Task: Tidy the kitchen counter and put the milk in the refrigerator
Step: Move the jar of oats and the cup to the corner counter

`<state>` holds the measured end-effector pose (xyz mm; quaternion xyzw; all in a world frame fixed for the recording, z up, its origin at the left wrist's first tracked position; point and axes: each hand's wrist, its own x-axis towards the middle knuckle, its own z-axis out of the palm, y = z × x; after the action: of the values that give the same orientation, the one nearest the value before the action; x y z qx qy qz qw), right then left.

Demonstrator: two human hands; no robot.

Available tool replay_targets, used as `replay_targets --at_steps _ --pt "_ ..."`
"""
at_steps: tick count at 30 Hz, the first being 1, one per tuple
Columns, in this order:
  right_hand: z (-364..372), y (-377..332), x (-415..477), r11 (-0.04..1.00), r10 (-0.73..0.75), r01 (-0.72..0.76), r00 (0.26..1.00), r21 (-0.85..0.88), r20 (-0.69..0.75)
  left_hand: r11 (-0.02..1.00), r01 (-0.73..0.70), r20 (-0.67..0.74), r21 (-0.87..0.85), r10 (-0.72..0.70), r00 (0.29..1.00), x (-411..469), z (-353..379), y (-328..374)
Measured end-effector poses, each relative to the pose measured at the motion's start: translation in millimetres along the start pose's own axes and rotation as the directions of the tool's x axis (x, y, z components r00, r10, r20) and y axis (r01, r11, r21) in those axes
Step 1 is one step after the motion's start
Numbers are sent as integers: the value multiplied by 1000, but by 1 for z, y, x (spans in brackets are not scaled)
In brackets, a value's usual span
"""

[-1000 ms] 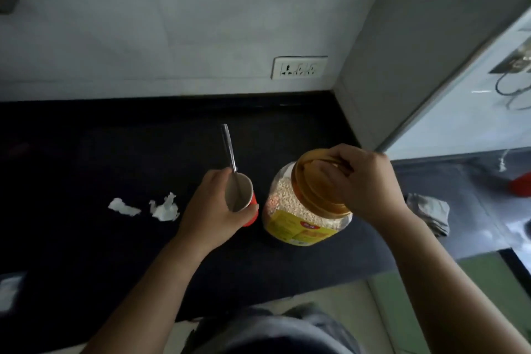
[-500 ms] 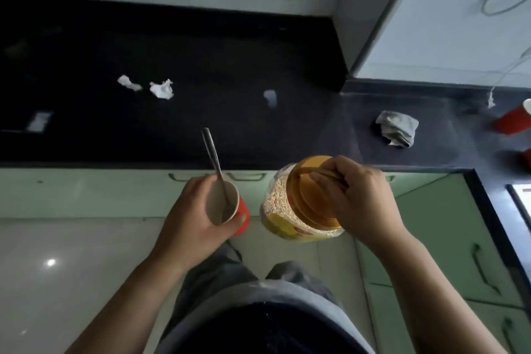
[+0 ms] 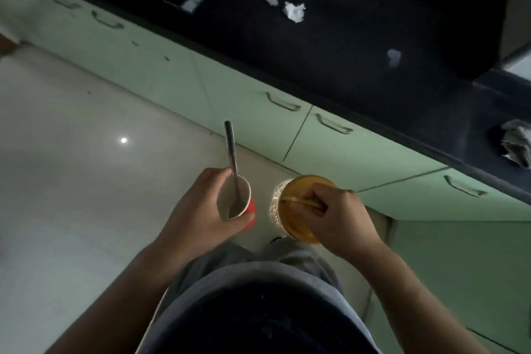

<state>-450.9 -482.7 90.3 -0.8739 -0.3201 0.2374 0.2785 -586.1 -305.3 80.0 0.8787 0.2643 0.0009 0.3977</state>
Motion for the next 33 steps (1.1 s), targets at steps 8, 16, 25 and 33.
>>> replay_targets --at_steps 8,16,25,33 --pt "77 -122 44 977 -195 207 963 -46 185 973 225 -179 -59 -232 956 -65 -78 -98" --pt "185 -259 87 889 -395 454 820 -51 415 920 389 -349 -42 -378 857 -143 -174 -218" --pt "261 -358 142 810 -547 583 717 58 432 816 539 -447 -211 -571 689 -177 -239 -306" --pt "323 -435 243 800 -569 594 705 86 424 814 536 -427 -224 -576 697 -108 -316 -386"
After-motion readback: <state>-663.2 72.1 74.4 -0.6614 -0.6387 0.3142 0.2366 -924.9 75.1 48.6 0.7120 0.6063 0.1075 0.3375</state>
